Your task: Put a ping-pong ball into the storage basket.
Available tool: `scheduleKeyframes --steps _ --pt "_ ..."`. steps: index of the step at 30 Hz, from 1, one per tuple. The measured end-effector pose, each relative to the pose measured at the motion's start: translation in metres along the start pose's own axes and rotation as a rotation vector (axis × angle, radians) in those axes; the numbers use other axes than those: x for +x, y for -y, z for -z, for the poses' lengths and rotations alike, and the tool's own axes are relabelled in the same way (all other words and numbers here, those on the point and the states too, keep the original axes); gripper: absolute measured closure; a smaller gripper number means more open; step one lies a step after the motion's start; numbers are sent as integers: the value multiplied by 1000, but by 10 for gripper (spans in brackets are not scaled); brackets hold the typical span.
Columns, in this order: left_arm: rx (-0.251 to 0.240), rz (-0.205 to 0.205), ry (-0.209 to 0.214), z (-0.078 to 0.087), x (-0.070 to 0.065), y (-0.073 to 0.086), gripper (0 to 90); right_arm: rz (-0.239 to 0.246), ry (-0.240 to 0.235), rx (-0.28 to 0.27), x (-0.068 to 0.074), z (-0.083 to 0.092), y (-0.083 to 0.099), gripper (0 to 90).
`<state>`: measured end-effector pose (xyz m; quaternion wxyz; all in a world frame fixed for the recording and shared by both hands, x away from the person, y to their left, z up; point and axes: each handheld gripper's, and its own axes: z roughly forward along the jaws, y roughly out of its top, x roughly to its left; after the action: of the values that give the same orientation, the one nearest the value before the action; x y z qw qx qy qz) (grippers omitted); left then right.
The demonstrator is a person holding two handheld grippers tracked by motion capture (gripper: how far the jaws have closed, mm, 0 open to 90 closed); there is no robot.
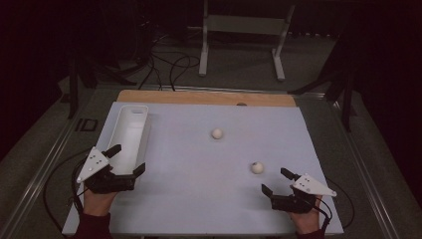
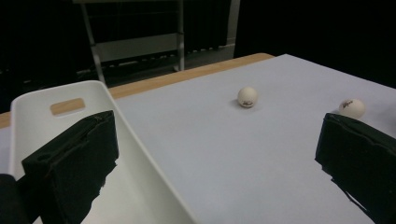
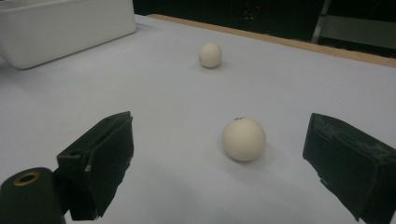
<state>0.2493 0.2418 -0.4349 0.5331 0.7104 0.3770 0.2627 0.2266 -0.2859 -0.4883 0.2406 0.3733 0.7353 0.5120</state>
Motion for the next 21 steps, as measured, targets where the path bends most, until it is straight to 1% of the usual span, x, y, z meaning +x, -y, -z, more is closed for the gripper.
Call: scheduleKeyframes --steps 6,10,14,15,16,21 --pt "7 -16 17 -13 -9 -6 0 2 3 -1 -1 1 0 85" --pt "28 -26 34 -24 -14 -11 0 0 0 -5 -1 1 0 85" --pt "40 -46 55 -34 -21 -16 0 0 2 -5 -1 1 0 85" --pt "40 -46 55 -34 -21 -16 0 0 2 -5 -1 1 0 85" --pt "43 -50 63 -38 -23 -18 0 0 1 -4 -1 1 0 85" --pt "53 -52 72 -48 -28 -21 0 0 4 -3 -2 1 0 85"
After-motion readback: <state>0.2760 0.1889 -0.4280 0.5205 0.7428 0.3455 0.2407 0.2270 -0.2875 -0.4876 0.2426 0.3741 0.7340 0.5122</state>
